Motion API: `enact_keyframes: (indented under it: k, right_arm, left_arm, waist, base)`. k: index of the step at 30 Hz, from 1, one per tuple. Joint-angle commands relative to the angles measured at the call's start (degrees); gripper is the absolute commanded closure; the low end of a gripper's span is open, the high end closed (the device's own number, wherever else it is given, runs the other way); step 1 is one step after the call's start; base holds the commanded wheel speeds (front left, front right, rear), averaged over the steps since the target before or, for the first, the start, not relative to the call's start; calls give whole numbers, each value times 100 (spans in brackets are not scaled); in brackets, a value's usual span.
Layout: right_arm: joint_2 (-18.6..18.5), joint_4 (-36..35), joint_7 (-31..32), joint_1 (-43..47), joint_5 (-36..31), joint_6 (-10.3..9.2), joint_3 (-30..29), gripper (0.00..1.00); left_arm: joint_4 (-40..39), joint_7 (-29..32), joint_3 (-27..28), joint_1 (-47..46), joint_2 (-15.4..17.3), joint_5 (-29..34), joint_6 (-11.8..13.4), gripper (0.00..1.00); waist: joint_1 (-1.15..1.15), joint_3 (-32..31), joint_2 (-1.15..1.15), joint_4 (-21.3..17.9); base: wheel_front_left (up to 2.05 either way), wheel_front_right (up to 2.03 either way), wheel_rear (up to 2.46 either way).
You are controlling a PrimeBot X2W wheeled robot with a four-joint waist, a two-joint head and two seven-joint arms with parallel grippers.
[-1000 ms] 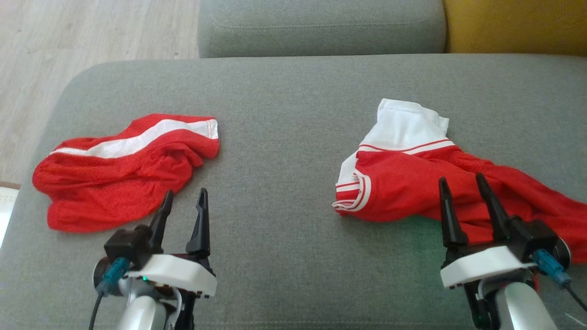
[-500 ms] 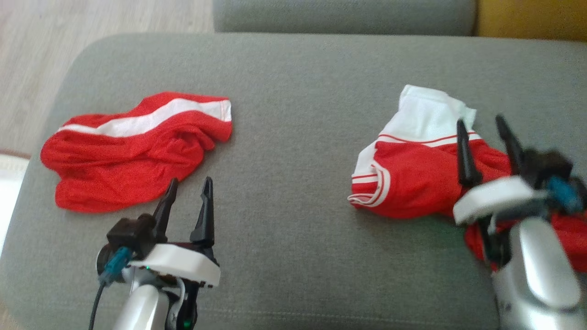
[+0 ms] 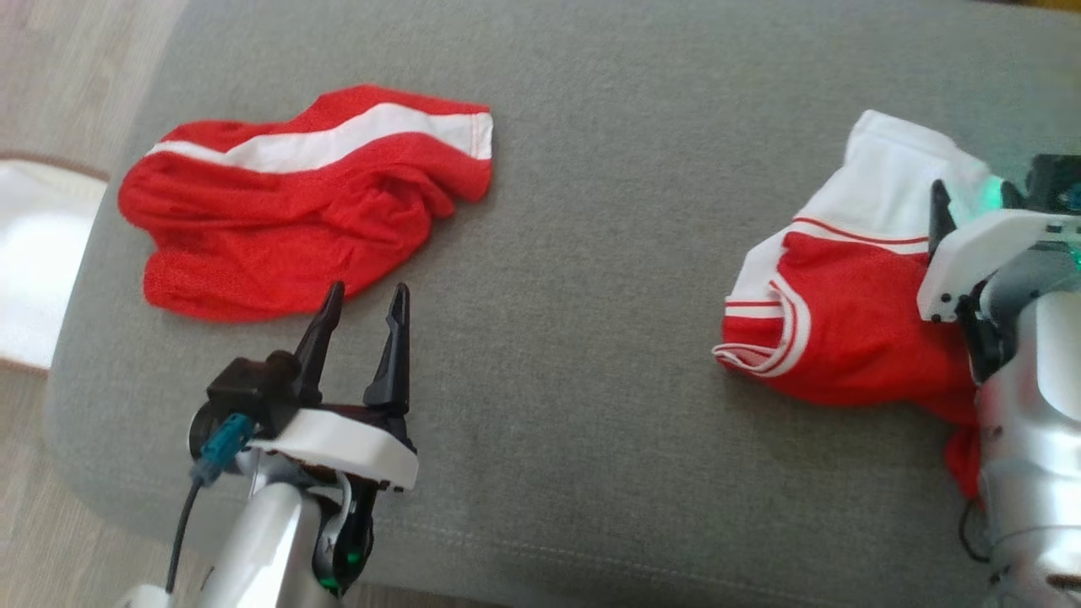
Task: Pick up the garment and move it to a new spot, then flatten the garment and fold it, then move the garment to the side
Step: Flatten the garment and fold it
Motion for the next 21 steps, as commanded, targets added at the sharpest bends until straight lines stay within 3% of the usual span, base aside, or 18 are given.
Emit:
enact_keyframes:
  k: [1,11,12,13,21]
  right_arm:
    - [-85,27,74,-311,-110,22,99,0]
    - [-280,920,171,-864,-500,22,-246,0]
    - [-275,1014,191,-895,-531,22,-244,16]
    - [-267,1084,171,-928,-546,22,-237,100]
    - [-348,1234,-641,-1598,-432,22,-160,100]
  left_arm:
    - [-170,-70,138,-244,19,-22,-25,0]
    - [-173,-70,85,-379,19,-41,-63,0]
    - [-171,-70,80,-387,19,-42,-64,0]
    - [-170,-70,76,-391,19,-43,-63,0]
    - [-103,-70,58,-326,19,-20,-53,0]
  waist:
    - [0,157,0,130]
    - [0,381,0,206]
    - [0,390,0,207]
    - [0,394,0,205]
    - [0,214,0,161]
  base:
    - [0,0,0]
    - [0,0,0]
    - [0,0,0]
    - [0,0,0]
    - [0,0,0]
